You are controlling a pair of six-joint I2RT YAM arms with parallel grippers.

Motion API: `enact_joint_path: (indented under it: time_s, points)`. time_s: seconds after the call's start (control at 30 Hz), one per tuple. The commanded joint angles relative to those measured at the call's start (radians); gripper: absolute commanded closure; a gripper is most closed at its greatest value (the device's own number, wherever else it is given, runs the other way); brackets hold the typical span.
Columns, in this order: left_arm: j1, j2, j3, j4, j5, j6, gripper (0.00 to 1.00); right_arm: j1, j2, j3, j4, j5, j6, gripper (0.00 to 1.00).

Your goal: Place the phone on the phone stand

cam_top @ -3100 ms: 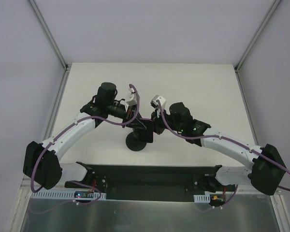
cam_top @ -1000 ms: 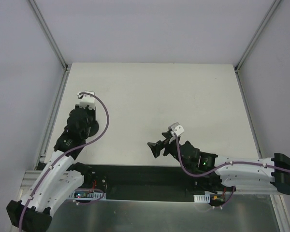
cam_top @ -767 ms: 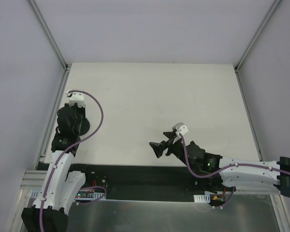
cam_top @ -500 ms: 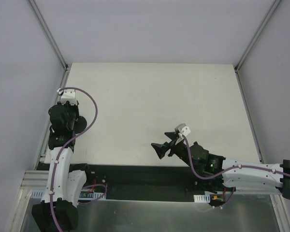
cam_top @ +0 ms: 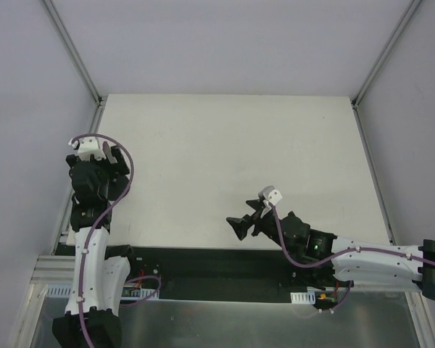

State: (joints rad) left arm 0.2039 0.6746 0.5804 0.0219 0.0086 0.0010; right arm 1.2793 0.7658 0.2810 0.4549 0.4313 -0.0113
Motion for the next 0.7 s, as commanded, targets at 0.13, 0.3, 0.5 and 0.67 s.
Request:
enact_joint_path:
  time_s: [0.13, 0.3, 0.5, 0.67]
  points:
    - [-0.052, 0.0, 0.295, -0.175, 0.022, -0.209, 0.05, -0.014, -0.083, 0.182, -0.422, 0.199, 0.155, 0.05]
    - [-0.098, 0.052, 0.481, -0.206, 0.411, -0.236, 0.13, -0.015, -0.16, 0.328, -0.865, 0.389, 0.269, 0.02]
    - [-0.484, 0.115, 0.573, -0.217, 0.387, -0.211, 0.11, -0.014, -0.307, 0.542, -1.267, 0.535, 0.329, 0.01]
    - [-0.841, 0.224, 0.697, -0.217, 0.326, -0.153, 0.09, -0.014, -0.424, 0.71, -1.317, 0.584, 0.128, 0.03]
